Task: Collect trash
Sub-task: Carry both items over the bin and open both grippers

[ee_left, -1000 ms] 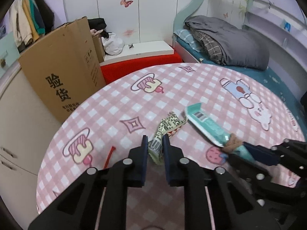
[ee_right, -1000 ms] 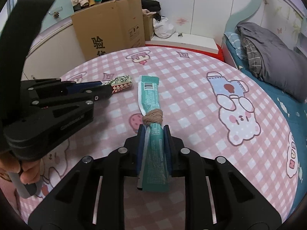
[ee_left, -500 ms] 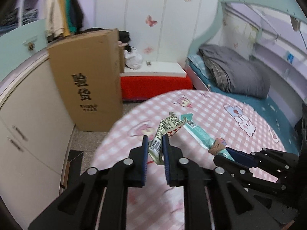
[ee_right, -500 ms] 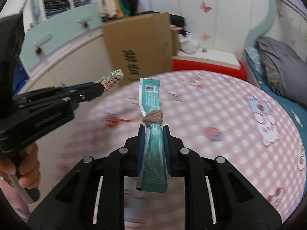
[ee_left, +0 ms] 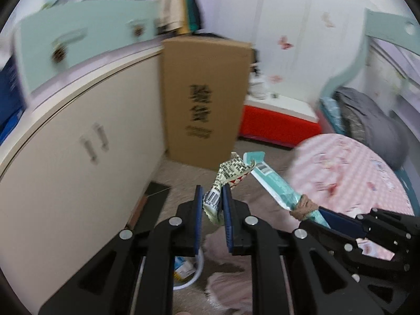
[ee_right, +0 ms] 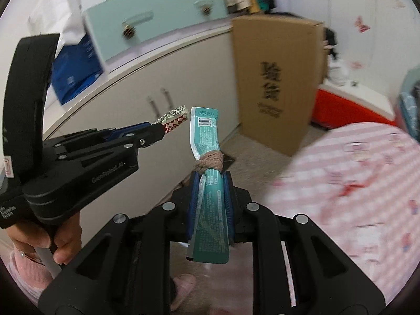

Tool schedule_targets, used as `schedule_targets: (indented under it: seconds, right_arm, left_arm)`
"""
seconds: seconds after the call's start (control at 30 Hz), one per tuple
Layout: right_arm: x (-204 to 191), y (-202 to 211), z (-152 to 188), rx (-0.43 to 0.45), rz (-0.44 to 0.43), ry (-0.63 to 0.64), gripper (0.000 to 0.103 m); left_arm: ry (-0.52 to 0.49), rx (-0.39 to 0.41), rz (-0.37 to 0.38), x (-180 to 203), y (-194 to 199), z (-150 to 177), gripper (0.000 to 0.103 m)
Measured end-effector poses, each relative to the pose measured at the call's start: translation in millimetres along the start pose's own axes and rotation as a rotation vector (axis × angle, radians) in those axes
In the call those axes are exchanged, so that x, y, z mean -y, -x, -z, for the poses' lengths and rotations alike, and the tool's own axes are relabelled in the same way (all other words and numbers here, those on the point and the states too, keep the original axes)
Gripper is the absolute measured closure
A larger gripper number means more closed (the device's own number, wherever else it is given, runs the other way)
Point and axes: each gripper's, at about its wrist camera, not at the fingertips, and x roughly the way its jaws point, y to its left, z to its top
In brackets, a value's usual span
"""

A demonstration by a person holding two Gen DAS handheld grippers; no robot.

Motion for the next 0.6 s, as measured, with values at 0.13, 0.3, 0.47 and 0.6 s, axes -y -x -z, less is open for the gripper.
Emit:
schedule_targets:
  seconds: [0.13,0.3,0.47,0.6]
  right_arm:
    - [-35,-41,1,-0.038,-0.03,0.018,0.084]
    - [-56,-98,6,-0.08,-0.056,-0.014,0.08]
    - [-53,-134,18,-0.129,-0.021,-0.057,0.043]
    - [-52,-139,24,-0.149,-0.003,-0.056,0.043]
  left_arm:
    - [0.052,-0.035,-0.071,-52,-14,14,0.089]
    - [0.115,-0.093,-0.144,-106,-40,33,0.089]
    - [0.14,-0.161,-0.18,-134,-69,49,0.089]
    - [0.137,-0.192,-0.18,-137,-81,59,0.089]
